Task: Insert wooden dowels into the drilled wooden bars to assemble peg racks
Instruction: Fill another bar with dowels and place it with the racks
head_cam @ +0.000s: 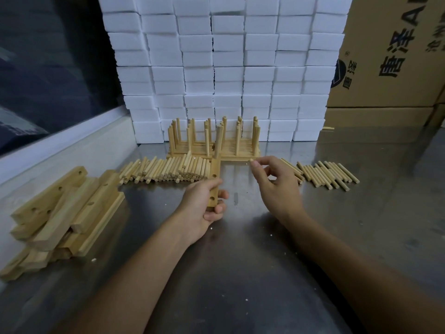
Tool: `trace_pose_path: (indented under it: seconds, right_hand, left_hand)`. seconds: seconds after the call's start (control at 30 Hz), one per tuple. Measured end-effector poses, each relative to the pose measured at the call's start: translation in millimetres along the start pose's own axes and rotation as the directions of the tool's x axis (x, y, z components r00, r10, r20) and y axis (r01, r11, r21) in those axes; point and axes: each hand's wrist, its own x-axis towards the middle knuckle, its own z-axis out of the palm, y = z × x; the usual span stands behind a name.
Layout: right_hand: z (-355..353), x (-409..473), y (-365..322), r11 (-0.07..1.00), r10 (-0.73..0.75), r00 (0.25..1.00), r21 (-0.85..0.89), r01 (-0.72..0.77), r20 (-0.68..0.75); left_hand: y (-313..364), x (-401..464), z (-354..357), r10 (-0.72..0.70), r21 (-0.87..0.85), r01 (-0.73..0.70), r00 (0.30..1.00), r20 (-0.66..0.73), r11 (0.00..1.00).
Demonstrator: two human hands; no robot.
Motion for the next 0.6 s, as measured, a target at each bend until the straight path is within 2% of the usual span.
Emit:
trace_pose_path:
  seconds: [0.1,0.27,0.47,0.6]
  right_hand:
    - [2,-2,-5,0.999,-0.042,0.999,-0.029,0.042,0.007]
    - [5,-7,-11,0.976,-0.132,0.975,-0.148,0.16,0.18]
    - [-3,-3,-17,0.918,-0.262,0.924,-0.224,0.328,0.279]
    - [-5,0,-16,0.922,-0.227,0.928,-0.243,0.303,0.295]
  left_hand:
    - [-5,-2,7,0.007,0.021,-0.008,0.999,0.034,1.0]
    - [-8,-6,12,0.012,-0.001,-0.012,0.996,0.094,1.0]
    - [-10,-4,12,0.047,0.015,-0.048,0.996,0.07,0.999]
    - [-11,-3,12,0.055,0.012,-0.056,0.997,0.056,0.998]
